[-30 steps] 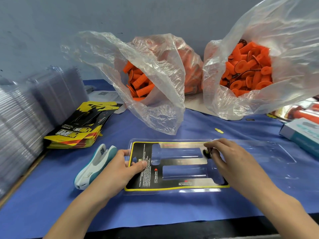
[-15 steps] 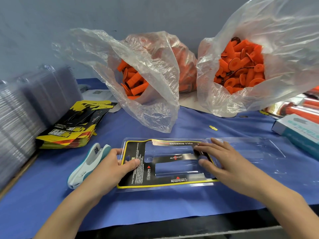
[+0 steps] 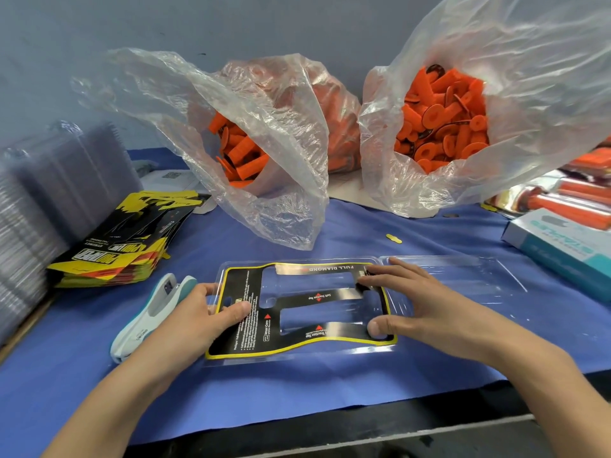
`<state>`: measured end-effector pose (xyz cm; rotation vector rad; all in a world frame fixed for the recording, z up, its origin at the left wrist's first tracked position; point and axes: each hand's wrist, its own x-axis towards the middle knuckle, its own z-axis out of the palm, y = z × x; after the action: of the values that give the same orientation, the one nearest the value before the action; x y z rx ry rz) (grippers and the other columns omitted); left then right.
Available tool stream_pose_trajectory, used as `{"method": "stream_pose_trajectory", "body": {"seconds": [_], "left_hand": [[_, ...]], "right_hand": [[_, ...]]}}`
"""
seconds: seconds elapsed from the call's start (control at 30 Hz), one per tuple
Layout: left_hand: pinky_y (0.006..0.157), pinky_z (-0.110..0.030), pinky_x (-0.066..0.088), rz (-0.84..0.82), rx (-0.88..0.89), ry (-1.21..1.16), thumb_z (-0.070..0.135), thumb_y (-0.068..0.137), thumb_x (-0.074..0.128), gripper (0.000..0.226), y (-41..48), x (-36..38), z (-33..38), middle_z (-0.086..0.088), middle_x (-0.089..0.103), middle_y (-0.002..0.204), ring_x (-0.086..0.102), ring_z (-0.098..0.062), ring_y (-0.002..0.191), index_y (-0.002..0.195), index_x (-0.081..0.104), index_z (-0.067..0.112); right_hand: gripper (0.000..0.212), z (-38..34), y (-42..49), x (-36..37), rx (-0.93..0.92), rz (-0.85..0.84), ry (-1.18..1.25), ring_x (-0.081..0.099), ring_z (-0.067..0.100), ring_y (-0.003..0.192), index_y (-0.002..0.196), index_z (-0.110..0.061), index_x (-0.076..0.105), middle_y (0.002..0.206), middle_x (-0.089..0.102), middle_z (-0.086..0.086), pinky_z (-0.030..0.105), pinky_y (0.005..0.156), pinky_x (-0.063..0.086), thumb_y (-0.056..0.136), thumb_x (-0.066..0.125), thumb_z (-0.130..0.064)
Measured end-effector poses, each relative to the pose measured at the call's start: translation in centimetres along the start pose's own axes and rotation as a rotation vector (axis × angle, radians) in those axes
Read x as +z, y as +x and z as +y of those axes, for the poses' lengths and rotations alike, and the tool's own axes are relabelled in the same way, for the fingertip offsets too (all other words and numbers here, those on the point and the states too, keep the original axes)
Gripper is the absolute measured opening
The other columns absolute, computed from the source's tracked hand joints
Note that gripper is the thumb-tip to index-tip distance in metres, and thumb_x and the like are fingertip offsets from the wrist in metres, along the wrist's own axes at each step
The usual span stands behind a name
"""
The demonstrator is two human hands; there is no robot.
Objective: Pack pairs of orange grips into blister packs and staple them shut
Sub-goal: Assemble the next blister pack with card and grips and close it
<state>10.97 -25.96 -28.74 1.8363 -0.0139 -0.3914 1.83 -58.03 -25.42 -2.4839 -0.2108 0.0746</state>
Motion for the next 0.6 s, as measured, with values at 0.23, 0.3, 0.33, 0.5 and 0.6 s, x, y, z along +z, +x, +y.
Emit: {"method": "stream_pose_trajectory", "body": {"seconds": [0.23,0.3,0.33,0.5,0.6], "left_hand": [[0.072,-0.035,0.059,0.012,0.012,0.012,0.033,0.081,0.074,0.047,-0.4,0.2,0.4,-0.007,0.078,0.088,0.076,-0.024,0.08,0.118,0.046,0.024],[0.079,-0.04,0.057,0.011,0.01,0.03,0.038,0.077,0.075,0.051,-0.5,0.1,0.5,-0.007,0.078,0.088,0.076,-0.024,0.08,0.118,0.045,0.026],[0.08,-0.04,0.057,0.011,0.007,0.034,0.04,0.075,0.075,0.055,-0.5,0.1,0.5,-0.007,0.078,0.088,0.076,-0.024,0.08,0.118,0.045,0.027],[0.076,-0.039,0.057,0.01,-0.005,0.024,0.041,0.071,0.076,0.06,-0.6,0.2,0.7,-0.007,0.078,0.088,0.076,-0.025,0.08,0.12,0.044,0.027],[0.075,-0.038,0.057,0.019,-0.01,0.028,0.045,0.069,0.075,0.063,-0.6,0.2,0.7,-0.006,0.078,0.088,0.076,-0.023,0.081,0.121,0.044,0.03]], "right_hand": [[0.063,0.1,-0.1,0.1,-0.012,0.013,-0.017,0.0,-0.013,0.143,0.137,-0.051,0.045,0.148,0.027,-0.037,0.018,0.113,0.013,0.078,0.066,-0.062],[0.063,0.3,-0.2,-0.1,-0.02,-0.015,0.002,-0.004,-0.016,0.142,0.137,-0.052,0.043,0.15,0.023,-0.038,0.018,0.113,0.009,0.077,0.057,-0.068],[0.063,0.4,-0.4,-0.2,-0.022,-0.029,0.014,-0.006,-0.018,0.141,0.136,-0.053,0.043,0.151,0.021,-0.039,0.019,0.115,0.008,0.077,0.053,-0.07],[0.048,0.7,-0.9,-0.6,-0.053,-0.038,0.023,-0.009,-0.022,0.139,0.132,-0.056,0.046,0.148,0.017,-0.045,0.02,0.117,0.004,0.084,0.052,-0.063],[0.046,0.6,-1.0,-0.6,-0.065,-0.015,0.015,-0.006,-0.021,0.139,0.129,-0.056,0.049,0.147,0.021,-0.045,0.02,0.117,0.005,0.084,0.053,-0.062]]}}
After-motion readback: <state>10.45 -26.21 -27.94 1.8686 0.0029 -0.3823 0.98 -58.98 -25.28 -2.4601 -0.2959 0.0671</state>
